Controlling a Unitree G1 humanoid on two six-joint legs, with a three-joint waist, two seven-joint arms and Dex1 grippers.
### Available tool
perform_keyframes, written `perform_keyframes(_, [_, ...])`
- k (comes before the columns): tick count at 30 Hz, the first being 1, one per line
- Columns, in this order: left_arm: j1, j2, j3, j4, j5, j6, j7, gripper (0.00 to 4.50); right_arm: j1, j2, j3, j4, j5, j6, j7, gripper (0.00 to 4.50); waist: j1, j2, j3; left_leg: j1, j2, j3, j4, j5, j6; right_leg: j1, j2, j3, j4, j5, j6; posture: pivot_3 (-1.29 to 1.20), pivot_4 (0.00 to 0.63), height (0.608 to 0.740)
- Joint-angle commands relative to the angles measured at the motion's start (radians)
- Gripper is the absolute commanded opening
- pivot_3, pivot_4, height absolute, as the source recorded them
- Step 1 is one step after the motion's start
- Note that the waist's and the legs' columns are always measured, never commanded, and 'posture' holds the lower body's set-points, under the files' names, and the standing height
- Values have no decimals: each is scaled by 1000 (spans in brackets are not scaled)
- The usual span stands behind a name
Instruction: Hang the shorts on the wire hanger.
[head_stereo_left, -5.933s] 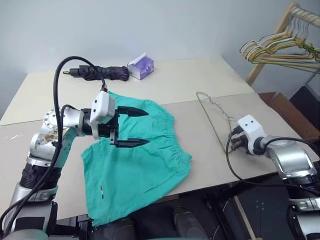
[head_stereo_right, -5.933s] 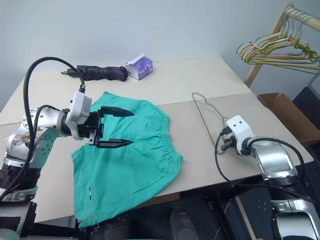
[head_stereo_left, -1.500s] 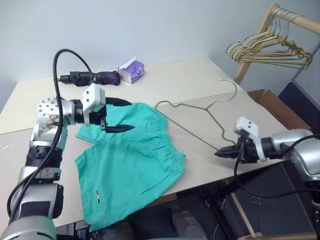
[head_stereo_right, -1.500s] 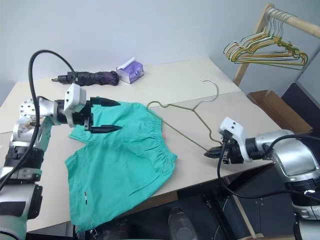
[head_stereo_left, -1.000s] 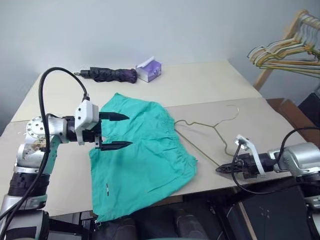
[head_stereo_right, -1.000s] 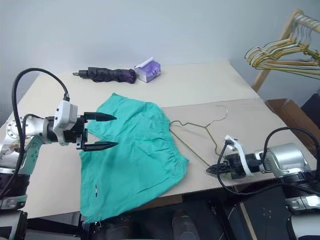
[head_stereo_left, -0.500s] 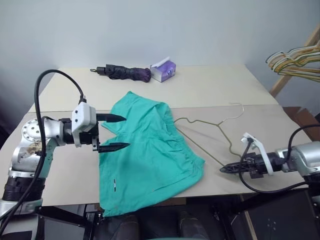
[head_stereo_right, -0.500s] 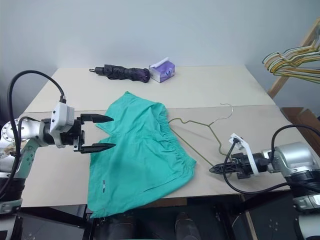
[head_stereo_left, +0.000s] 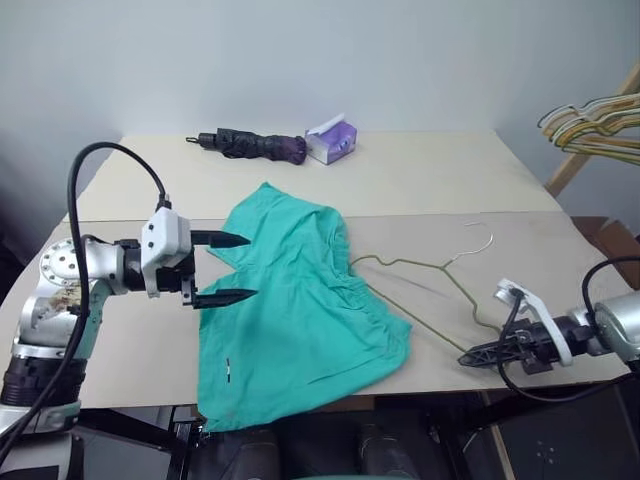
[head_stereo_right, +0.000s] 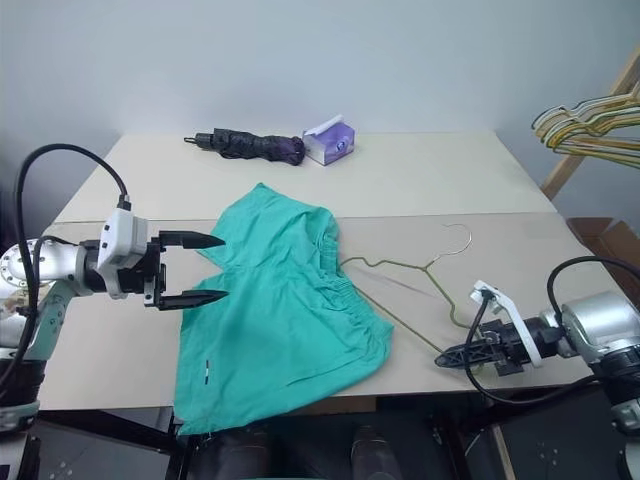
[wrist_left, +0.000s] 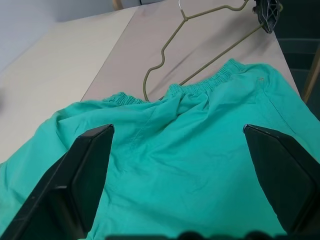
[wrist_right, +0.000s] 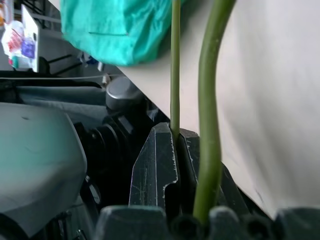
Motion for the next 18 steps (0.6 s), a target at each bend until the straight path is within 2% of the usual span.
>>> perform_keyframes(1, [7, 19, 30, -43, -10, -12, 9, 4479, 0, -23, 1, 33, -13, -31, 47, 0, 0, 0, 0, 0, 0, 0, 0, 0, 0, 0, 0, 0, 0, 0, 0, 72, 61, 740])
perform_keyframes(5, [15, 23, 32, -48, -13, -11, 7, 4479, 5, -45, 0, 29, -1, -27, 68, 0, 1, 0, 0, 0, 0, 0, 0, 0, 0, 0, 0, 0, 0, 0, 0, 70, 67, 740])
perform_keyframes(12, [8, 22, 20, -37, -7, -19, 2, 4479, 22, -124, 17, -77, 156, -10, 79, 0, 4, 2, 2, 0, 0, 0, 0, 0, 0, 0, 0, 0, 0, -1, -2, 65, 72, 740])
perform_keyframes(18, [-3, 15, 7, -27, 1, -29, -1, 4479, -10, -113, 3, -79, 222, 26, 79, 0, 7, 2, 2, 0, 0, 0, 0, 0, 0, 0, 0, 0, 0, -4, -8, 63, 75, 740])
